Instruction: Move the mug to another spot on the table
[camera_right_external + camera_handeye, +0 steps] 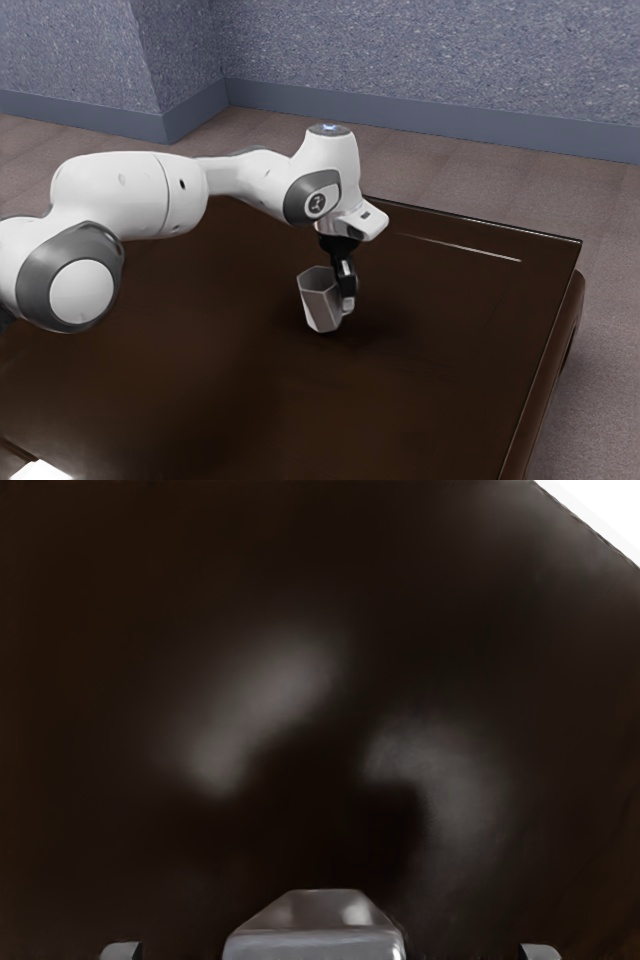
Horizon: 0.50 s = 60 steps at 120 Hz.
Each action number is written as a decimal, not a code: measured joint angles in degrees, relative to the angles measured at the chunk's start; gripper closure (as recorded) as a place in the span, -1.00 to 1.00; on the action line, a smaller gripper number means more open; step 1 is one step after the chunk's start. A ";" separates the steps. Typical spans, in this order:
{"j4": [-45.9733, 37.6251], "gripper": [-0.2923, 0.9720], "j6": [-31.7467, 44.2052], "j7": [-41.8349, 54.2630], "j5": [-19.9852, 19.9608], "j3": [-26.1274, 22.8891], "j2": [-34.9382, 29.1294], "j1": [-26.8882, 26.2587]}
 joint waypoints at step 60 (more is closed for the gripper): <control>1.02 0.33 -8.18 -2.11 5.77 2.48 -3.09 -0.38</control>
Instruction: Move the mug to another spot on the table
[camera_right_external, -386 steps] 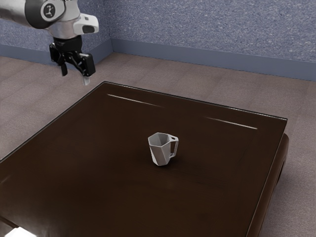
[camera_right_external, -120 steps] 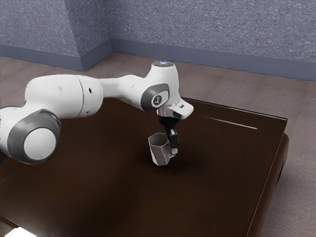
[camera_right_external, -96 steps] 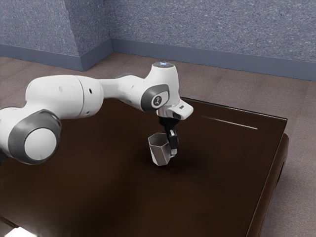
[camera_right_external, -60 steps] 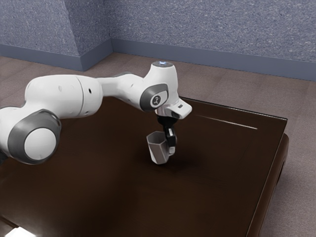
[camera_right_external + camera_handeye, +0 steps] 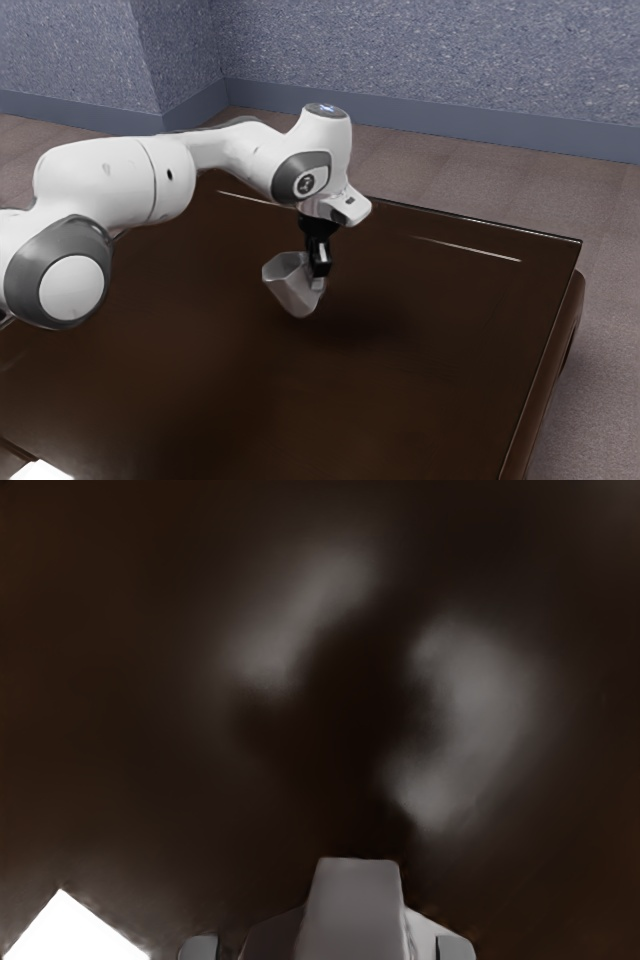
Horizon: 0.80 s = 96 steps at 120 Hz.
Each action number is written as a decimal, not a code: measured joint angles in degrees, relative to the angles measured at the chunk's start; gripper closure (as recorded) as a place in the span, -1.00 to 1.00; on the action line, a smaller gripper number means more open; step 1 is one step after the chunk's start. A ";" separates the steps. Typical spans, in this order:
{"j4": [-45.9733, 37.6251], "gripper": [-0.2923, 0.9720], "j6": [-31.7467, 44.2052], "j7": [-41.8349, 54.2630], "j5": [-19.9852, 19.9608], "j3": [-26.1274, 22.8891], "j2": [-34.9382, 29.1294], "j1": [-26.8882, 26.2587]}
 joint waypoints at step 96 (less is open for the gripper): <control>11.26 0.54 -22.56 -10.37 2.45 -0.62 8.47 8.01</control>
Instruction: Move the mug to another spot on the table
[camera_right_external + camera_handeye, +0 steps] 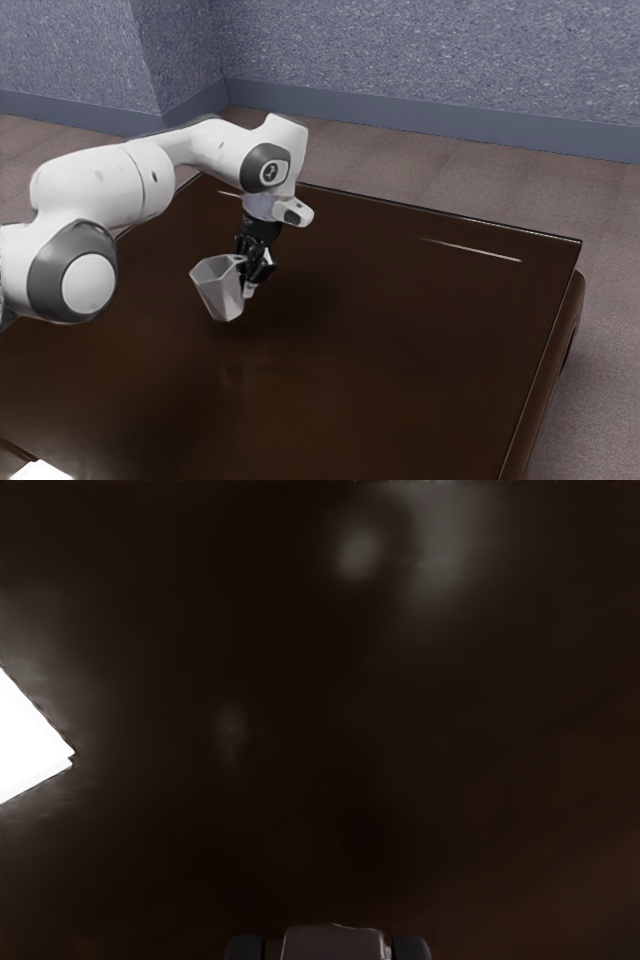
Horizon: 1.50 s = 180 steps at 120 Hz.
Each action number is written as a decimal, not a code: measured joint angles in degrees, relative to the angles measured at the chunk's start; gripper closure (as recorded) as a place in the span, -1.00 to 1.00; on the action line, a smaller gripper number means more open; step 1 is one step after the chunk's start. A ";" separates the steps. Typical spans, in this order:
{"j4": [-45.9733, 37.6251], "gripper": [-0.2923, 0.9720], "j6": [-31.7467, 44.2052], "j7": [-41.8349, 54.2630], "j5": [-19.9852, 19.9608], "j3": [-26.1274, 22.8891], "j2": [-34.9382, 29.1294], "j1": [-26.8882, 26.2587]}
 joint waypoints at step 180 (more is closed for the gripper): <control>2.13 -0.33 4.02 -3.31 -1.30 -1.28 3.28 3.65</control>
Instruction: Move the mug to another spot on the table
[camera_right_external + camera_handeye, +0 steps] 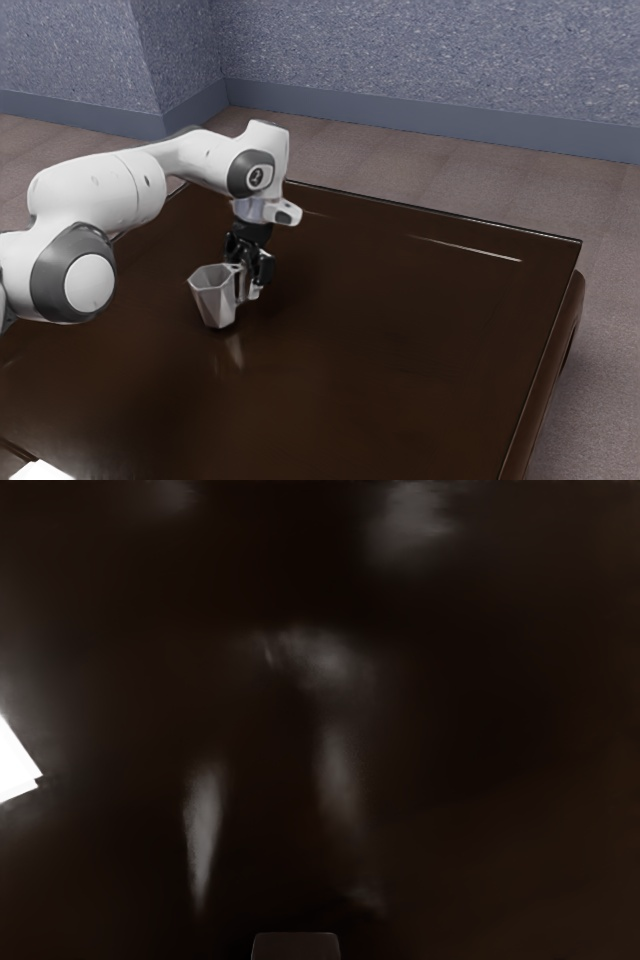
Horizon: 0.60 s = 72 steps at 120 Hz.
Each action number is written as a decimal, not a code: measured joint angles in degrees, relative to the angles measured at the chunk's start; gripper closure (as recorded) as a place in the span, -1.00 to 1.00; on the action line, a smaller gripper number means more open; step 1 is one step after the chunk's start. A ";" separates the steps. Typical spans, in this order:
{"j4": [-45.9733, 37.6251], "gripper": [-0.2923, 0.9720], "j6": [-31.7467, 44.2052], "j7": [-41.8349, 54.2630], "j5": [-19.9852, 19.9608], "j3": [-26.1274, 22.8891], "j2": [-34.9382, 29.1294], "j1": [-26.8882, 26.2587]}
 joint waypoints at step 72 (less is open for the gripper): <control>-28.53 -0.52 12.28 -5.49 -6.38 3.93 -39.87 -0.83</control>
